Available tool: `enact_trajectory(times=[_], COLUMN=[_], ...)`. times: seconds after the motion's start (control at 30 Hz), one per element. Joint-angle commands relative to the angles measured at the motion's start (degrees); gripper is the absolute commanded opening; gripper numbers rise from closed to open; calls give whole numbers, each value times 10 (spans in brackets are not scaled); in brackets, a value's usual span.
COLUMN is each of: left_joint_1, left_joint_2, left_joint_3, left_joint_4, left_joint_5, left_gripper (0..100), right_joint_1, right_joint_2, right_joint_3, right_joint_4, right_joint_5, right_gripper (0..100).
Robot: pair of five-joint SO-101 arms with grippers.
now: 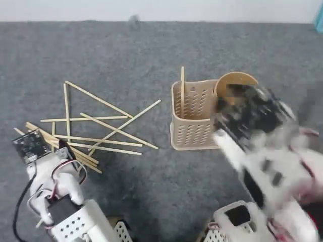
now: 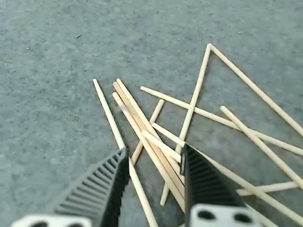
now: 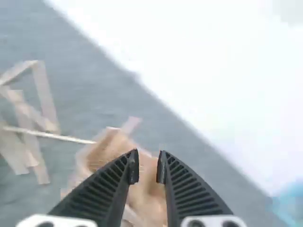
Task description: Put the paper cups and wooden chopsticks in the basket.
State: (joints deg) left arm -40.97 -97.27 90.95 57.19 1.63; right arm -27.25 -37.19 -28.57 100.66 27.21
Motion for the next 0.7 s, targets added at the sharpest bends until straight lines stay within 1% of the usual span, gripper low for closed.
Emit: enact_trajectory(times=[0.0,0.1,0.23,0.4,0.53,0.67], left_joint_1=[5,5,6,6,6,7], left_joint_2=[-1,-1,-1,-1,-1,-1], left_joint_3=[-2,0,3,3,3,3], left_joint_4=[-17,-16,-18,-18,-18,-18], left_joint_5=[-5,-5,-5,-5,-5,-6], left_gripper=[169,169,170,170,170,170], right_joint_1=[-98,-143,-149,-111,-59,-30], right_joint_2=[91,176,282,364,385,388], right_joint_3=[6,0,-51,-116,-108,-65], right_joint_4=[20,10,8,24,24,25], right_joint_5=[-56,-109,-141,-149,-189,-209], right_gripper=[91,91,91,91,91,91])
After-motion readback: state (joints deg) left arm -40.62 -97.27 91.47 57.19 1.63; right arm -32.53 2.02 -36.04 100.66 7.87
